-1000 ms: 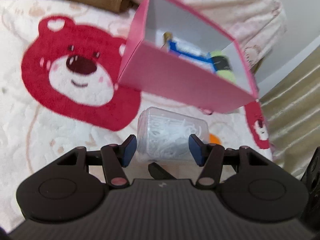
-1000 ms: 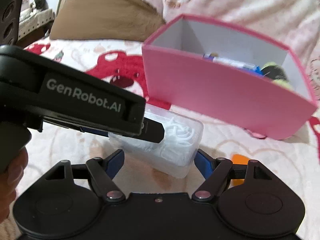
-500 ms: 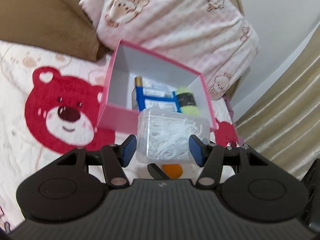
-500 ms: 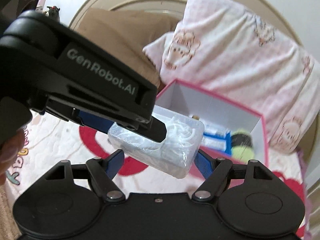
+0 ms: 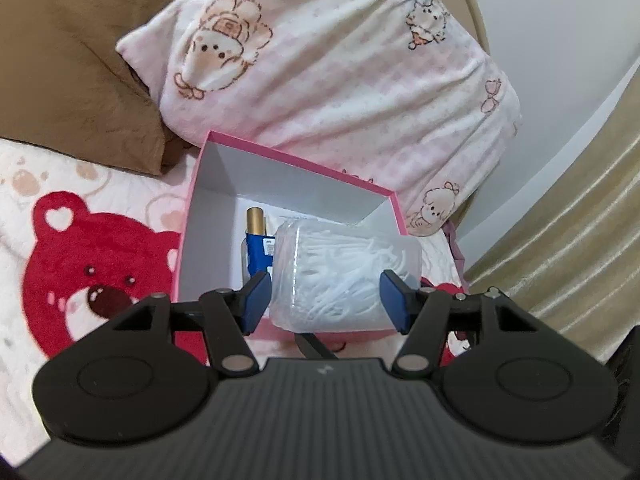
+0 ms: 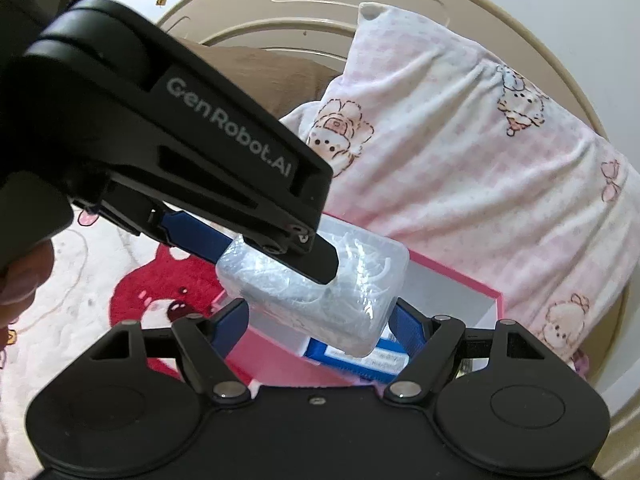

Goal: Organize objects
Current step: 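Lower the floss-pick box onto the wipes in the pink box and release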

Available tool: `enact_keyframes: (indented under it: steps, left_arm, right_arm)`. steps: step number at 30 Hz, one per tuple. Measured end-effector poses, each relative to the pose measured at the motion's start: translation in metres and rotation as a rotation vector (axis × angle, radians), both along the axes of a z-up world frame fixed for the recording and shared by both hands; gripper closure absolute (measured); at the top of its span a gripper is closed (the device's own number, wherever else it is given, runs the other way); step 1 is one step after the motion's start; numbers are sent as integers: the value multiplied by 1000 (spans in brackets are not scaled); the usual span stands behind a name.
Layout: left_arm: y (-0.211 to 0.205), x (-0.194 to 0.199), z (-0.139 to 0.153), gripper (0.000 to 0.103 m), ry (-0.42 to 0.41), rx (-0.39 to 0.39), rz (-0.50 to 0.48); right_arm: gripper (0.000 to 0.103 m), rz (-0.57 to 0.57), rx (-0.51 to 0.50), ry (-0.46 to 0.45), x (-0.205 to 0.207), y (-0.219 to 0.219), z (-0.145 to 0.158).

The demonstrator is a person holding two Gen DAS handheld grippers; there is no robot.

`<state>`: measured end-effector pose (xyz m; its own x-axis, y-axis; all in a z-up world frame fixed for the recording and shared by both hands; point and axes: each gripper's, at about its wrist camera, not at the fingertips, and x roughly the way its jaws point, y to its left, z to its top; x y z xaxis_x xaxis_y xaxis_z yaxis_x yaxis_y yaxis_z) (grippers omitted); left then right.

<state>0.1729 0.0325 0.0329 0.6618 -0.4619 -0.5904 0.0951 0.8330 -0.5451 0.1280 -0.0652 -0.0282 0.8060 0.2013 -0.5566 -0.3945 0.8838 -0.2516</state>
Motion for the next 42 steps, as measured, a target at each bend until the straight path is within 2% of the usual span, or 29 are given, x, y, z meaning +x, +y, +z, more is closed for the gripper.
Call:
enact_keyframes:
  steps: [6,11,14,19,22,25,30,32,33,37,42]
  left_arm:
    - [-14,47,-26,44,46,-45,-1]
    - [-36,78,-50,44,76,29,-6]
    - [-43,94,-70,44,122,17,-6]
    - [-53,104,-91,47,146,14,-15]
    - [-61,102,-102,47,145,69,-23]
    - [-60,101,-113,47,163,31,-17]
    - [-65,101,-113,46,154,70,-11]
    - [-66,97,-107,47,147,115,20]
    - [-69,93,-103,47,136,142,28]
    - [-70,72,-84,45,92,168,32]
    - [-78,50,-52,42,57,205,-17]
  right_arm:
    - [22,-11,-7,91,41,-20,-13]
    - [21,-14,31,202,77,-38,-37]
    - [21,-31,-3,229,89,-42,-56]
    - [22,-57,37,280,108,-56,-72]
    - [22,-70,66,289,112,-62,-77]
    - [22,-76,99,299,109,-66,-82]
    - [25,-96,109,308,110,-69,-90]
    - [25,-126,120,320,110,-72,-89]
    - [24,-129,130,315,106,-74,-85]
    - [21,-129,152,275,86,-81,-67]
    - [21,-128,177,248,62,-89,-40]
